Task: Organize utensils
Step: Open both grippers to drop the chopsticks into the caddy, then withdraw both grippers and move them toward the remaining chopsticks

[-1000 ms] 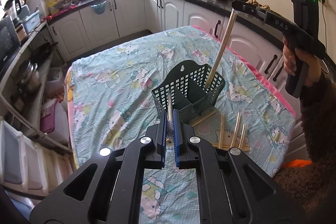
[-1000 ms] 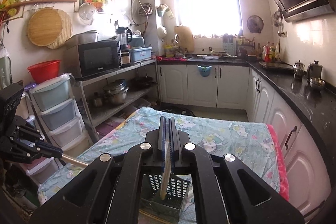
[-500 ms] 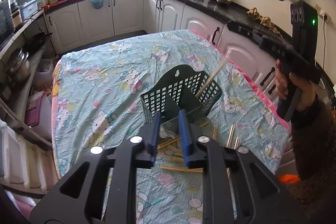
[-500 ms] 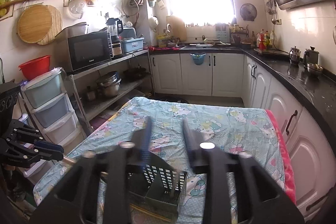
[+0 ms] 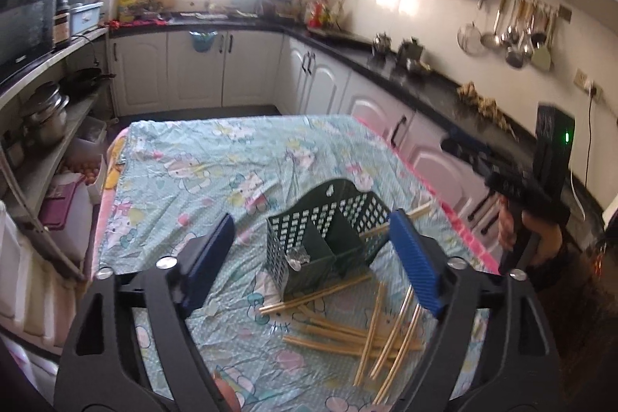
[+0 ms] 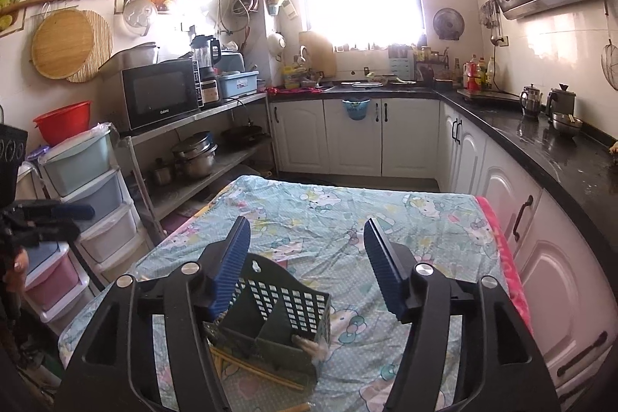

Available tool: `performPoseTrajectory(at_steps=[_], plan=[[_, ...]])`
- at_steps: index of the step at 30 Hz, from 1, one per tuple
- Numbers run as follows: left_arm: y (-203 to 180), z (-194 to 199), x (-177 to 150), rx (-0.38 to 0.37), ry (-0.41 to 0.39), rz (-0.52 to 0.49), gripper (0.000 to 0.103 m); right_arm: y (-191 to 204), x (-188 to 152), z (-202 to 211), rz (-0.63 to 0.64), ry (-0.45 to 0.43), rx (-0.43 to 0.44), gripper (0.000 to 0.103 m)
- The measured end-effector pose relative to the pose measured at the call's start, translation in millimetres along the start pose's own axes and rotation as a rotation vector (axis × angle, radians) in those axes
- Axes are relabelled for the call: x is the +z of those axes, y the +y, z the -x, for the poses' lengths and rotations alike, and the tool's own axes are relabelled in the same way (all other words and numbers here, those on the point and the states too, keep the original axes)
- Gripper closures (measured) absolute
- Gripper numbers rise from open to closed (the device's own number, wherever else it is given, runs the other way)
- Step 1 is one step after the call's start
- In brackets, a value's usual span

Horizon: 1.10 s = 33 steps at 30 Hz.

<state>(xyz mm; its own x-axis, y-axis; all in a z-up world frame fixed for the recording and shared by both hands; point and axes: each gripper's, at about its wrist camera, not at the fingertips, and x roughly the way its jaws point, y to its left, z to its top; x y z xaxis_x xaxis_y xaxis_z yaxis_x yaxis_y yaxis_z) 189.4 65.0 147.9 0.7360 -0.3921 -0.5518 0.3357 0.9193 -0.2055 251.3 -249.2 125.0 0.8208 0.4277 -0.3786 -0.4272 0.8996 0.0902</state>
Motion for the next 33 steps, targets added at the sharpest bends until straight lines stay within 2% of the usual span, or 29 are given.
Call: performPoseTrajectory(at_steps=[4, 10, 19, 33], plan=[[5.7, 12.2, -0.5, -0.002, -0.061, 0.052, 0.012, 1.8, -5.9, 11.2, -0.001, -0.004, -0.002, 0.038], [13.5, 25.6, -8.8, 0.009, -0.113, 0.109, 0.011, 9.1, -16.4, 29.4, 0.012, -0.016, -0.002, 0.031], [12.3, 32.2, -32.9, 0.033, -0.121, 0.123, 0.011, 22.0, -35.0, 47.1, 0.011, -0.005, 0.009, 0.027], [10.9, 21.7, -78.4, 0.103, -0.092, 0.130, 0.011, 47.8, -81.5, 45.3, 0.056, 0.086, 0.005, 0.024]])
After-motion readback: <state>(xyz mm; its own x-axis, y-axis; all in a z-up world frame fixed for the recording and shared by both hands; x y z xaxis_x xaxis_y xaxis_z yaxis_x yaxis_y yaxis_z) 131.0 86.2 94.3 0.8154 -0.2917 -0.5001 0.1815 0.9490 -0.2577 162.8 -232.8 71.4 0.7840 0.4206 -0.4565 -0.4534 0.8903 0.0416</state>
